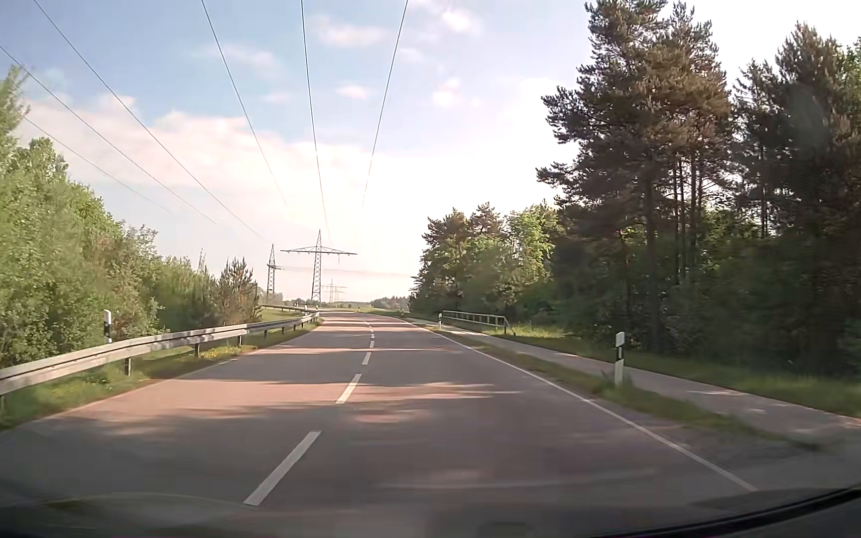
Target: Follow the waypoints while adhering to traffic rules and regulations
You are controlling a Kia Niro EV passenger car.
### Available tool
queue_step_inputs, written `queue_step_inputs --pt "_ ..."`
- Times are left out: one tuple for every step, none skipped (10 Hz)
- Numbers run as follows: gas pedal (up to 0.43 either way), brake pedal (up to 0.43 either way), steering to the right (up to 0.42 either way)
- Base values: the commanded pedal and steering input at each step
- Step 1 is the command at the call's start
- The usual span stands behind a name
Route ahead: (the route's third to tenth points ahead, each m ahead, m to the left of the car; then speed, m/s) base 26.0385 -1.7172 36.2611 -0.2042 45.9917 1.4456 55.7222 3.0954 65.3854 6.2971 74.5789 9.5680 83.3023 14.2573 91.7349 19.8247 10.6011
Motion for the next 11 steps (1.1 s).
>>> queue_step_inputs --pt "0.157 0.000 -0.038" --pt "0.157 0.000 -0.036" --pt "0.157 0.000 -0.036" --pt "0.157 0.000 -0.035" --pt "0.157 0.000 -0.033" --pt "0.157 0.000 -0.033" --pt "0.157 0.000 -0.033" --pt "0.157 0.000 -0.032" --pt "0.157 0.000 -0.032" --pt "0.157 0.000 -0.031" --pt "0.157 0.000 -0.029"
